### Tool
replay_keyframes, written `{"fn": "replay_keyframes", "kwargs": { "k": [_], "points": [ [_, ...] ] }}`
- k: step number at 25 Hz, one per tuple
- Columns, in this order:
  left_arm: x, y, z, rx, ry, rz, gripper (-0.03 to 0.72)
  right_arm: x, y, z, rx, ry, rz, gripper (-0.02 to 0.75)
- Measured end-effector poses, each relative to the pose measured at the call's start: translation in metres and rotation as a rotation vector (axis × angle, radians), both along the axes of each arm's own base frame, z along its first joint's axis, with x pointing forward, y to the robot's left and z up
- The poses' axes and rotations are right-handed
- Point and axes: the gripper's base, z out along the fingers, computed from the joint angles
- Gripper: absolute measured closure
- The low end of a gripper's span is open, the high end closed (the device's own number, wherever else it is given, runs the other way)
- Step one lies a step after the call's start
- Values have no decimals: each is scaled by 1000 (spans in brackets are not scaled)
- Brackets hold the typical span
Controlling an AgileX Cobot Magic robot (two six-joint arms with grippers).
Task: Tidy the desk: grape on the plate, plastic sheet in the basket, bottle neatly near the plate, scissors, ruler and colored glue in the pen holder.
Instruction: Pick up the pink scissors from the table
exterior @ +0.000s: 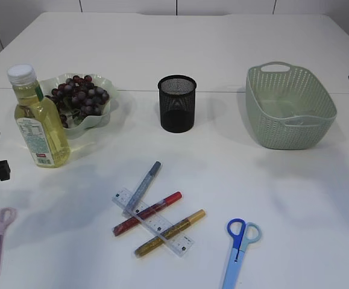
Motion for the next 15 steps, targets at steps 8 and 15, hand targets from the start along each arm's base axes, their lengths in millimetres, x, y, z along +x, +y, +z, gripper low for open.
{"fn": "replay_keyframes", "kwargs": {
  "k": [8, 15],
  "points": [
    [6, -2, -11, -12, -8, -3, 256, 0, 0, 0, 0, 0, 0, 207],
    [10, -3, -17, -18, -28, -5, 263, 0, 0, 0, 0, 0, 0, 207]
  ]
}}
